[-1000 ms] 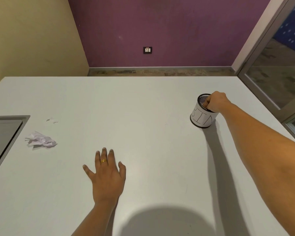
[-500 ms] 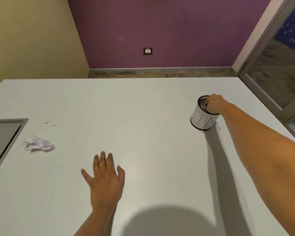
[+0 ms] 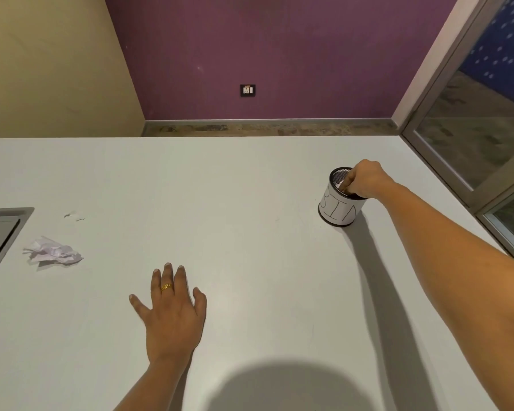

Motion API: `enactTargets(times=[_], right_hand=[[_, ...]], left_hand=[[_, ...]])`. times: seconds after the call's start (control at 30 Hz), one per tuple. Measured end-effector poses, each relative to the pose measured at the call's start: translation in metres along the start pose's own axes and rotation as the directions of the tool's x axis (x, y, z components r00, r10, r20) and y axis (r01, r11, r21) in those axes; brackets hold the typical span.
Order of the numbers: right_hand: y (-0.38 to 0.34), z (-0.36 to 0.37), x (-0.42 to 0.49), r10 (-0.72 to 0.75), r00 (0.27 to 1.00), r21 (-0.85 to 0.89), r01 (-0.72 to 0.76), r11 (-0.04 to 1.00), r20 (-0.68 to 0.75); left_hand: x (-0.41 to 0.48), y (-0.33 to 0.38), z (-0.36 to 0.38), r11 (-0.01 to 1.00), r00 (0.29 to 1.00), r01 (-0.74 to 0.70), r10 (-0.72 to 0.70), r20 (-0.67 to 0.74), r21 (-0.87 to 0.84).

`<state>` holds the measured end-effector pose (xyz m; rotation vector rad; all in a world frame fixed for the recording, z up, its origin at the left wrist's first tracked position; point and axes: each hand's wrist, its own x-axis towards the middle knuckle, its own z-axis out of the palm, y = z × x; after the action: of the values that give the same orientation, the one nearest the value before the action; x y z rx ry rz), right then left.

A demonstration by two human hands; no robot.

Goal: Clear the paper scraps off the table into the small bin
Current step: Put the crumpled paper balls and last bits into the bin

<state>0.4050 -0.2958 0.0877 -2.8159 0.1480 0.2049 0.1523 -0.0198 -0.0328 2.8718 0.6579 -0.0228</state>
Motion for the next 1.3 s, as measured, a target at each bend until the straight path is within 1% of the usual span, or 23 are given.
enactTargets(times=[0.07, 0.17, 0.33, 0.43, 0.5, 0.57, 0.67, 0.77, 0.8, 0.83, 0.93, 1.07, 1.17, 1.3], right_hand=[[0.001, -0.001, -0.003, 0.020, 0.998, 0.072, -0.016, 0.997, -0.055], [0.002, 0.000, -0.010, 0.034, 0.984, 0.161, -0.006, 0.987, -0.177], [0.001, 0.014, -0.038, 0.019, 0.920, 0.293, 0.104, 0.950, -0.390], [-0.005, 0.028, -0.061, -0.029, 0.873, 0.283, 0.189, 0.940, -0.487], [-0.010, 0.041, -0.079, -0.078, 0.858, 0.261, 0.240, 0.935, -0.508], [-0.017, 0.057, -0.095, -0.141, 0.861, 0.241, 0.288, 0.927, -0.489], [-0.029, 0.082, -0.117, -0.210, 0.897, 0.218, 0.311, 0.925, -0.388], [-0.043, 0.108, -0.141, -0.215, 0.950, 0.328, 0.282, 0.902, -0.225], [-0.048, 0.119, -0.150, -0.226, 0.960, 0.350, 0.271, 0.897, -0.165], [-0.053, 0.130, -0.160, -0.250, 0.961, 0.337, 0.274, 0.901, -0.115], [-0.071, 0.163, -0.191, -0.333, 0.943, 0.277, 0.327, 0.904, -0.026], [-0.105, 0.184, -0.218, -0.384, 0.923, 0.287, 0.375, 0.881, -0.027], [-0.135, 0.192, -0.227, -0.451, 0.892, 0.291, 0.429, 0.855, 0.010], [-0.180, 0.198, -0.231, -0.557, 0.828, 0.261, 0.524, 0.811, 0.069]], left_hand=[[0.000, -0.001, 0.000, 1.000, 1.000, -0.001, 0.001, 0.003, -0.004], [0.000, -0.001, 0.001, 1.000, 1.000, 0.000, 0.000, 0.004, -0.013], [0.000, -0.002, 0.001, 1.000, 0.999, -0.021, 0.021, -0.027, -0.023], [-0.002, -0.002, -0.001, 0.999, 0.999, -0.028, 0.027, -0.033, -0.031], [-0.002, -0.003, -0.001, 0.999, 1.000, -0.018, 0.017, -0.023, -0.049], [-0.001, -0.005, 0.001, 0.998, 1.000, -0.014, 0.012, -0.016, -0.067], [-0.001, -0.010, 0.001, 0.995, 1.000, -0.027, 0.028, 0.000, -0.096], [-0.005, -0.021, 0.000, 0.990, 0.998, -0.066, 0.064, -0.021, -0.127], [-0.006, -0.026, -0.001, 0.986, 0.996, -0.084, 0.080, -0.033, -0.145], [-0.007, -0.031, -0.003, 0.982, 0.995, -0.098, 0.094, -0.038, -0.162], [-0.009, -0.053, -0.010, 0.977, 0.994, -0.110, 0.105, -0.036, -0.183], [-0.011, -0.092, -0.019, 0.979, 0.993, -0.104, 0.093, -0.069, -0.175], [-0.011, -0.124, -0.026, 0.984, 0.992, -0.028, 0.005, -0.128, -0.177], [-0.001, -0.168, -0.032, 0.985, 0.971, 0.104, -0.131, -0.199, -0.140]])
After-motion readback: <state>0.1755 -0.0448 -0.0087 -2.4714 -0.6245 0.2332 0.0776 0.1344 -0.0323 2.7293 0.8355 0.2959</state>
